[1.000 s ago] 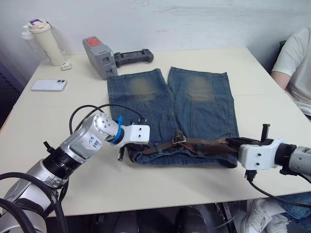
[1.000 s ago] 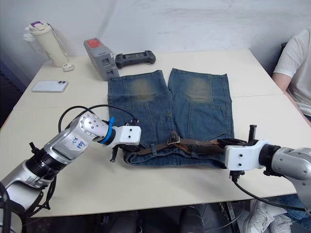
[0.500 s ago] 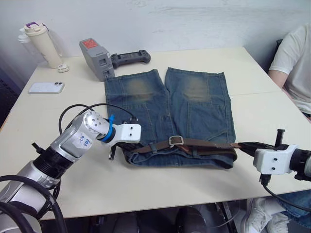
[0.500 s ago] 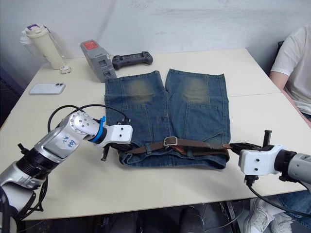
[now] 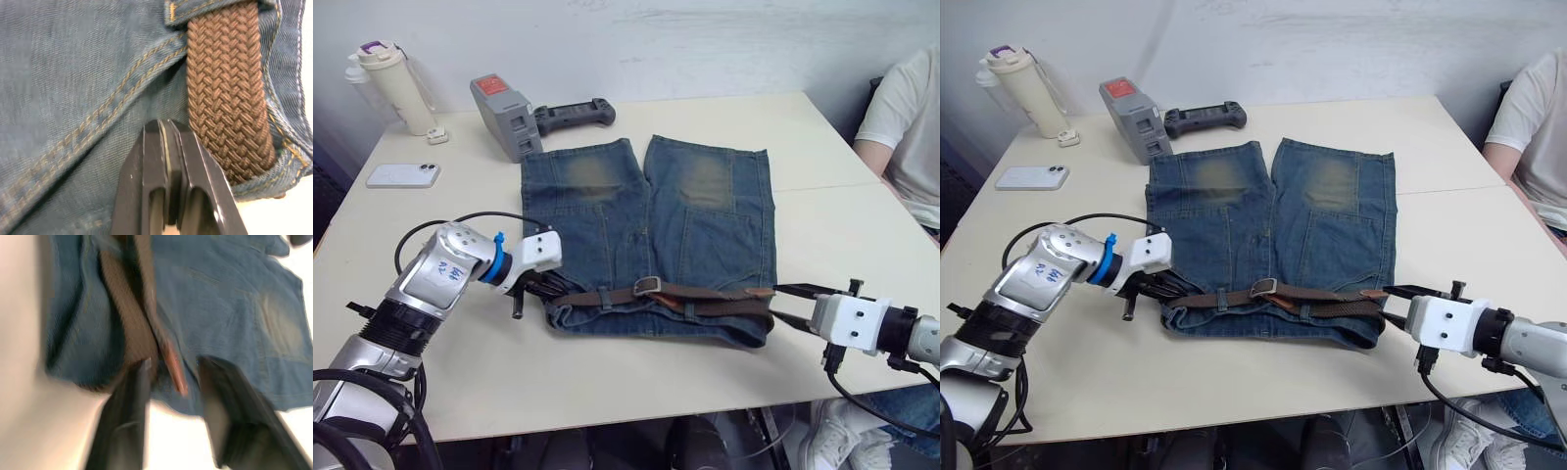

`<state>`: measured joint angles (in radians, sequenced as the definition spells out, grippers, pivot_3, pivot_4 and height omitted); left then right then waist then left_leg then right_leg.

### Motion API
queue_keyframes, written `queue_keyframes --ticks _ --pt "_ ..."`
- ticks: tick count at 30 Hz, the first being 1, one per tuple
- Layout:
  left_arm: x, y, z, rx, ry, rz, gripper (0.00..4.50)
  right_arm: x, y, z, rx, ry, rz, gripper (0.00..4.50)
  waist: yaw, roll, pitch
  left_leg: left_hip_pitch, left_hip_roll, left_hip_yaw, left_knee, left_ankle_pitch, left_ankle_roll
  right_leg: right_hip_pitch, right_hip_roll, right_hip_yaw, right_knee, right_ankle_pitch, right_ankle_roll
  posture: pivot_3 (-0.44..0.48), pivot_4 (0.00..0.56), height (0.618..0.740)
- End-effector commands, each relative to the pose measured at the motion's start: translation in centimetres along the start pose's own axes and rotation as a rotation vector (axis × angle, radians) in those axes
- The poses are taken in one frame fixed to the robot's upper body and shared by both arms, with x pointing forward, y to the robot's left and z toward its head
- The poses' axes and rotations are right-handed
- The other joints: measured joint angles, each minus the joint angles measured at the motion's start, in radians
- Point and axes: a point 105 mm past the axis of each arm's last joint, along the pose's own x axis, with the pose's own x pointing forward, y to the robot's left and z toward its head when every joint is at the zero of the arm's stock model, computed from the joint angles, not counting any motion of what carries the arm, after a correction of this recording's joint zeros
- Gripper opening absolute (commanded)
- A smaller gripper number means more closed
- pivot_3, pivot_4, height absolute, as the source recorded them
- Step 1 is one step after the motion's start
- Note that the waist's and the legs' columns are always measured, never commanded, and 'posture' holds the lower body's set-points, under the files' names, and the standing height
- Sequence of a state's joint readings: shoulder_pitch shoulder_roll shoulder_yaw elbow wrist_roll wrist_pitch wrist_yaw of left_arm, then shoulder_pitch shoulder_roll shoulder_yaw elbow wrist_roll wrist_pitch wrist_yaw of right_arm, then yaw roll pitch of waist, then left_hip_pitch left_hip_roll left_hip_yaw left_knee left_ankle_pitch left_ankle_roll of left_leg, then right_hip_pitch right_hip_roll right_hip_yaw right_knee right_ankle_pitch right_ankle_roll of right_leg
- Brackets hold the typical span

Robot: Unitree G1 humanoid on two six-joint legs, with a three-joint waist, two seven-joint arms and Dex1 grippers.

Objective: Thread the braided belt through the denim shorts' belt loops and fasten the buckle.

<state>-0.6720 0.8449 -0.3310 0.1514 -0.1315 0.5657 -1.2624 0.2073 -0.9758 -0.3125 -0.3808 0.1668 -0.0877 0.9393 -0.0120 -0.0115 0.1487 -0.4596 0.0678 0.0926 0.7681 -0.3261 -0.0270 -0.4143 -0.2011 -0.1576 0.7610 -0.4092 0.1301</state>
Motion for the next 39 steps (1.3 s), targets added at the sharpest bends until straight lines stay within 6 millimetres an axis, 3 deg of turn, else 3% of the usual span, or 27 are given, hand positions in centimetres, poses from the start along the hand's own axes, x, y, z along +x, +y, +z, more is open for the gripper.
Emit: queue_keyframes --ticks 1,3,4,7,8,12,16,20,21,23,25,29,32,39 --pt "-2.1 -0.2 -0.1 -0.088 -0.069 -0.034 1.77 -1.2 -1.7 1.4 0.086 -0.072 -0.078 3.52 0.004 -0.002 0.003 0.0 0.0 0.0 0.0 0.0 0.0 0.0 0.0 0.0 0.0 0.0 0.0 0.0 0.15 0.65" --pt "-3.2 -0.5 0.6 -0.083 -0.129 -0.054 2.57 -1.8 -2.1 1.4 0.139 -0.081 -0.1 4.36 0.011 -0.004 0.006 -0.001 0.0 0.0 0.0 0.0 0.0 -0.001 0.0 0.0 -0.001 0.0 0.0 0.0 0.15 0.65" --pt "-3.7 -0.6 1.1 -0.091 -0.17 -0.06 2.96 -2.0 -2.3 1.3 0.159 -0.081 -0.111 4.5 0.012 -0.006 0.007 -0.002 0.0 -0.001 0.0 0.0 0.0 -0.001 0.0 -0.001 -0.001 0.0 0.0 0.0 0.15 0.65" --pt "-6.3 -0.5 2.7 -0.15 -0.325 -0.048 4.3 -3.0 -3.1 0.7 0.277 -0.09 -0.161 4.5 0.022 -0.008 0.01 -0.003 -0.001 -0.002 0.001 0.0 0.0 -0.001 0.0 -0.002 -0.002 0.0 0.0 0.0 0.15 0.65" --pt "-6.8 -0.4 2.9 -0.169 -0.353 -0.04 4.47 -3.2 -3.2 0.5 0.311 -0.091 -0.168 4.5 0.025 -0.008 0.01 -0.004 -0.001 -0.002 0.001 0.0 0.0 0.0 0.0 -0.002 -0.002 0.0 0.0 0.0 0.15 0.65" --pt "-7.9 0.4 2.9 -0.178 -0.429 0.078 4.47 -3.7 -3.3 -0.7 0.434 -0.09 -0.209 4.5 0.031 -0.009 0.01 -0.003 -0.001 -0.002 0.001 0.0 0.001 0.0 0.0 -0.002 -0.002 0.0 0.001 0.0 0.15 0.65" --pt "-8.7 -1.0 3.7 -0.136 -0.61 0.11 4.47 -4.0 -3.2 -1.5 0.607 -0.118 -0.275 4.5 0.032 -0.009 0.01 -0.003 -0.001 -0.002 0.0 -0.001 0.001 0.0 -0.001 -0.001 -0.003 0.001 0.001 0.0 0.15 0.65" --pt "-8.2 -1.6 2.3 -0.059 -0.632 0.261 4.47 -4.6 -2.7 -2.2 0.741 -0.148 -0.344 4.5 0.034 -0.009 0.011 -0.003 -0.001 -0.002 0.0 -0.001 0.001 0.001 -0.001 -0.001 -0.003 0.001 0.001 0.0 0.15 0.65" --pt "-8.0 -1.4 1.4 -0.135 -0.663 0.298 4.47 -5.1 -2.6 -2.7 0.806 -0.16 -0.387 4.5 0.035 -0.009 0.011 -0.003 -0.001 -0.002 0.0 -0.001 0.001 0.001 -0.001 -0.002 -0.003 0.001 0.001 0.0 0.15 0.65" --pt "-7.0 -3.1 -0.6 -0.166 -0.674 0.324 4.47 -5.5 -1.2 -4.0 0.868 -0.121 -0.434 4.5 0.035 -0.008 0.01 -0.003 -0.001 -0.003 0.0 -0.001 0.001 0.001 -0.001 -0.002 -0.004 0.001 0.001 0.0 0.15 0.65" --pt "-5.6 -4.0 -2.9 -0.267 -0.638 0.41 4.47 -5.2 0.0 -4.9 0.865 -0.076 -0.471 4.5 0.035 -0.008 0.01 -0.002 -0.001 -0.001 -0.001 -0.003 0.002 0.002 -0.001 -0.001 -0.005 0.001 0.001 0.0 0.15 0.65" --pt "-4.5 -4.8 -5.1 -0.313 -0.623 0.502 4.47 -4.0 1.2 -4.7 0.832 -0.059 -0.437 4.5 0.035 -0.008 0.011 -0.002 -0.001 -0.001 0.0 -0.004 0.003 0.001 -0.001 -0.001 -0.005 0.001 0.001 0.0 0.15 0.65" --pt "-3.6 -5.7 -5.2 -0.327 -0.637 0.469 4.47 -3.3 1.2 -4.2 0.788 -0.066 -0.408 4.5 0.04 -0.005 0.01 -0.001 -0.001 -0.002 0.0 -0.005 0.004 0.002 -0.001 -0.001 -0.005 0.001 0.002 0.0 0.15 0.65" --pt "-3.5 -5.5 -5.7 -0.33 -0.634 0.503 4.47 -2.3 0.9 -3.2 0.792 -0.115 -0.392 4.5 0.036 -0.005 0.01 -0.002 -0.001 -0.001 0.0 -0.007 0.004 0.001 -0.001 -0.001 -0.006 0.001 0.002 0.0 0.15 0.65"
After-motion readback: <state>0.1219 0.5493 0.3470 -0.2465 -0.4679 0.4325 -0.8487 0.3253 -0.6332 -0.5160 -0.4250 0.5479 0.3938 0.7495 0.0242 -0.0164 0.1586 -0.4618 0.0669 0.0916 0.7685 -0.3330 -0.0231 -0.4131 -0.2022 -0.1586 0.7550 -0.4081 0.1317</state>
